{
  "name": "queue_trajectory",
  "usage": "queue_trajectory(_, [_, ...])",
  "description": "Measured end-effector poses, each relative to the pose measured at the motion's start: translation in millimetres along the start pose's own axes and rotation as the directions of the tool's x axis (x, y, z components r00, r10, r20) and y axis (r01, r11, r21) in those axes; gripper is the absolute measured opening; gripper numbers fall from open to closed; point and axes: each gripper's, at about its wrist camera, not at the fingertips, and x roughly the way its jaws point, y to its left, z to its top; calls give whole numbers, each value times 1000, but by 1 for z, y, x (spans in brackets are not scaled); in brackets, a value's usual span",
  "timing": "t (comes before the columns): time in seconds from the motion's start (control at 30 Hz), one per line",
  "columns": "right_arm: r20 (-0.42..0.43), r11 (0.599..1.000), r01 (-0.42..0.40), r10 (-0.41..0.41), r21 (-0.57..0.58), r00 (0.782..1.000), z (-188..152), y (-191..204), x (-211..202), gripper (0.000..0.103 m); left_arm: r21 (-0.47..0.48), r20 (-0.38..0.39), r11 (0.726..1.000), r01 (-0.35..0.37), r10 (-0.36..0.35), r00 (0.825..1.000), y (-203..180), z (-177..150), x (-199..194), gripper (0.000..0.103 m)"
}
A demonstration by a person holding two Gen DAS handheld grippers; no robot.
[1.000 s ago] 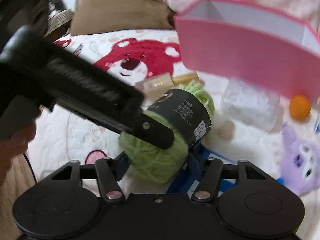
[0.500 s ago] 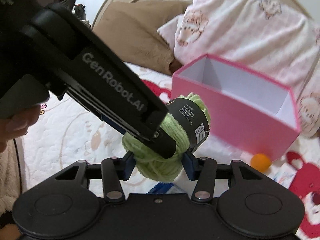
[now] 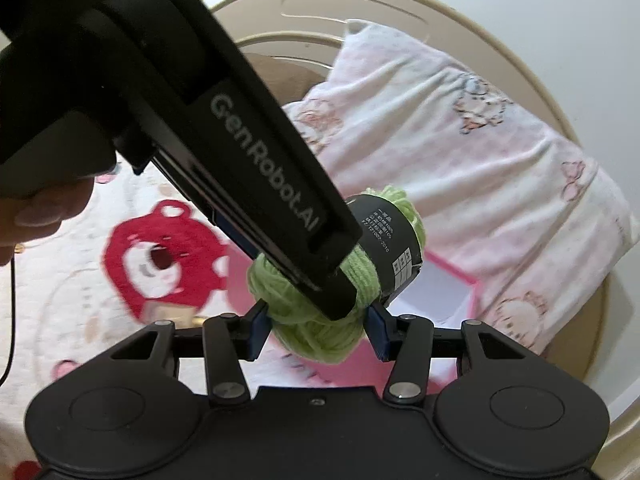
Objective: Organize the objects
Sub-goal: 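Carry the green yarn ball with the left tool into the pink box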
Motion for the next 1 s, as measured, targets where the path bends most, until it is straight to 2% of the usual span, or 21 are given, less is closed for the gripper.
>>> queue_trajectory(0.17, [-29,1000,27,-27,-4,999,8,-36,40,55,-24,-4,1000,15,-15,1000,4,39,45,50])
queue_trajectory(0.3, [-60,999,33,-31,27,998,2,-58,75,55,-3,-28,1000,5,-5,1000,7,62,87,50])
queue_trajectory(0.37, [-92,999,27,-23,43,996,-1,-72,100,55,-7,-44,1000,6,-7,999,11,69,107,50])
queue_trajectory(0.43, [-134,998,13,-5,60,991,-6,-81,117,55,-50,-75,999,22,-26,997,21,77,132,50])
queue_trajectory(0.6, [-252,999,-24,35,48,967,-11,-97,157,55,-182,-131,981,68,-93,987,50,84,175,50])
queue_trajectory(0.73, [-347,998,-57,57,11,936,-12,-100,184,54,-258,-159,963,76,-120,980,65,80,193,50])
queue_trajectory(0.87, [-379,998,-49,32,-34,925,-15,-96,202,54,-284,-175,958,45,-98,980,70,74,209,50])
queue_trajectory(1.0, [-393,999,-1,-19,-49,919,-21,-94,215,53,-330,-167,943,38,-98,981,79,72,212,48])
